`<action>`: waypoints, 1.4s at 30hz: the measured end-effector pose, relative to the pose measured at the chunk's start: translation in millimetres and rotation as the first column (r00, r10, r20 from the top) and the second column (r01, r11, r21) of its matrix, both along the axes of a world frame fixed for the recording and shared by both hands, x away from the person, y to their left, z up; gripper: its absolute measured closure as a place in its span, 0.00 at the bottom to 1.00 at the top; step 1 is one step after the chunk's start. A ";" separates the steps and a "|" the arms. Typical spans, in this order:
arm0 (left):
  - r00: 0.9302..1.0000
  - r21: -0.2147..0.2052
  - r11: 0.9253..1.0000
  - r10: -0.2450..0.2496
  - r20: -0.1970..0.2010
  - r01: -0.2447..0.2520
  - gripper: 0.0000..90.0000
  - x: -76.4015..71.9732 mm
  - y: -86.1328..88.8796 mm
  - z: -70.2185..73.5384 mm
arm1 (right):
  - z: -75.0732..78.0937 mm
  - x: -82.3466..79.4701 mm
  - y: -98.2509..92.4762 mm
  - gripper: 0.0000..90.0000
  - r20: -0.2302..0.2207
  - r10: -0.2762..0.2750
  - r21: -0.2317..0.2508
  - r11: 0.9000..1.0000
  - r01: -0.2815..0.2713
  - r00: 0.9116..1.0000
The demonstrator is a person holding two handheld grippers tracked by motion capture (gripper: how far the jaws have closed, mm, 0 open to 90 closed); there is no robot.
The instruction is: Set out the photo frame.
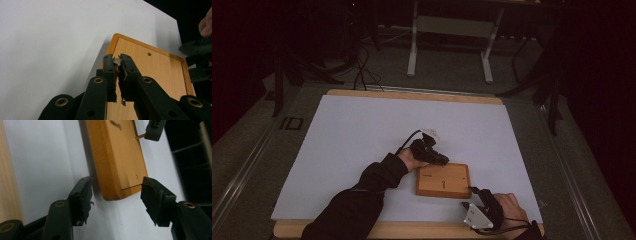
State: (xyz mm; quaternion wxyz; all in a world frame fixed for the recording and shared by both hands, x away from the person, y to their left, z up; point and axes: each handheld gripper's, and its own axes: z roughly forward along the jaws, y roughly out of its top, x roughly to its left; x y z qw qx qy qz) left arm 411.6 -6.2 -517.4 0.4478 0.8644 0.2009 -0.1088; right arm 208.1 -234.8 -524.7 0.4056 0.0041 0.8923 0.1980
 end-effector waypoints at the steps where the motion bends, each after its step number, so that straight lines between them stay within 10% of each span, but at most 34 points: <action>1: 1.000 -0.002 1.000 0.001 -0.002 -0.001 0.94 0.3 0.1 -0.2 | -3.0 -1.8 1.8 0.51 0.034 0.005 -0.021 1.000 -0.004 0.999; 23: 1.000 0.005 1.000 -0.005 -0.017 0.005 0.94 2.7 -0.5 0.4 | -30.1 -7.2 11.2 0.74 0.296 0.126 -0.254 0.966 -0.050 0.947; 36: 1.000 0.018 1.000 -0.010 0.024 0.010 0.92 1.0 -0.1 3.5 | -28.9 -6.6 10.1 0.75 0.313 0.147 -0.269 0.961 -0.061 0.939; 42: 0.992 -0.019 1.000 0.023 0.126 -0.021 0.48 -7.3 13.1 20.1 | -19.9 -2.2 6.6 0.76 0.284 0.156 -0.243 0.966 -0.087 0.946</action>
